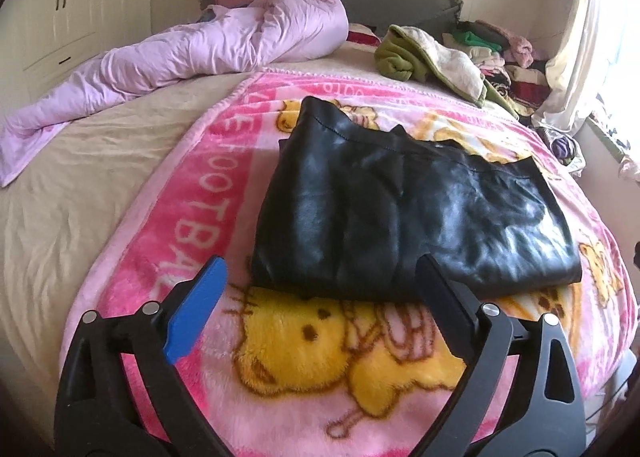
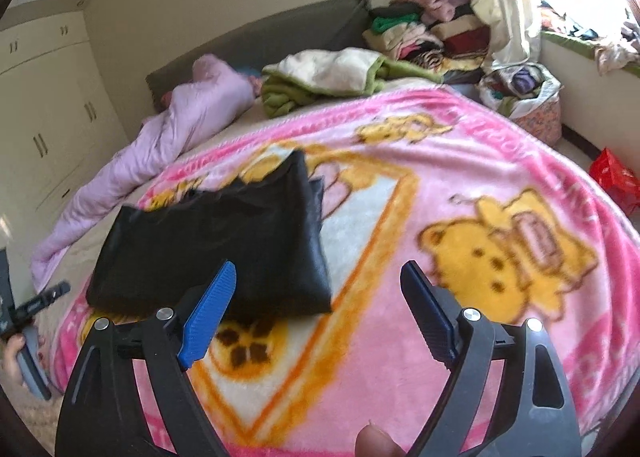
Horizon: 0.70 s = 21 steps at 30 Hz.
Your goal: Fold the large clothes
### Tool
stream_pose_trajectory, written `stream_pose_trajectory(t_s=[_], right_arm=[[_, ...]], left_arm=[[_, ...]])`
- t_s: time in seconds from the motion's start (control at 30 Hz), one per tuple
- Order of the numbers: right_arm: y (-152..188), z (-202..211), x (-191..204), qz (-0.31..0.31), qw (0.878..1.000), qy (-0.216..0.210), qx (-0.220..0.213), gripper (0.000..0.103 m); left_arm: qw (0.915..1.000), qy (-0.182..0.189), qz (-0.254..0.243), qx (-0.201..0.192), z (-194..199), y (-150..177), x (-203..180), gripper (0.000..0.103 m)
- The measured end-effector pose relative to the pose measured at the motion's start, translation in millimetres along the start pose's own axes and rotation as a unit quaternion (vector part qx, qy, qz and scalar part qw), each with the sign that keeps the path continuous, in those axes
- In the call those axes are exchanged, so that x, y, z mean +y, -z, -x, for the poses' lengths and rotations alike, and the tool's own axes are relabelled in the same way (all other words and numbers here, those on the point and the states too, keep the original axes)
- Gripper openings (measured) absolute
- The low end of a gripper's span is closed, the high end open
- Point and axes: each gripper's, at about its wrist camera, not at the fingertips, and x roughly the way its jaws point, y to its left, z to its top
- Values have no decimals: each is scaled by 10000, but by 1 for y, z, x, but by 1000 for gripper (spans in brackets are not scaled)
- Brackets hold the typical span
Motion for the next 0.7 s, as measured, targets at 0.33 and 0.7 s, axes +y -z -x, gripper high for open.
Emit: stream_pose_trajectory(t_s=[0.33, 0.7], right_arm=[[-49, 14, 59, 499, 9955, -603, -543, 83], [-44, -64, 173, 1246, 9812, -1449, 283, 78]], left_arm=[[9981, -387, 468, -40, 0, -15, 33, 93], [9957, -629, 659, 156, -33, -35, 43, 93]])
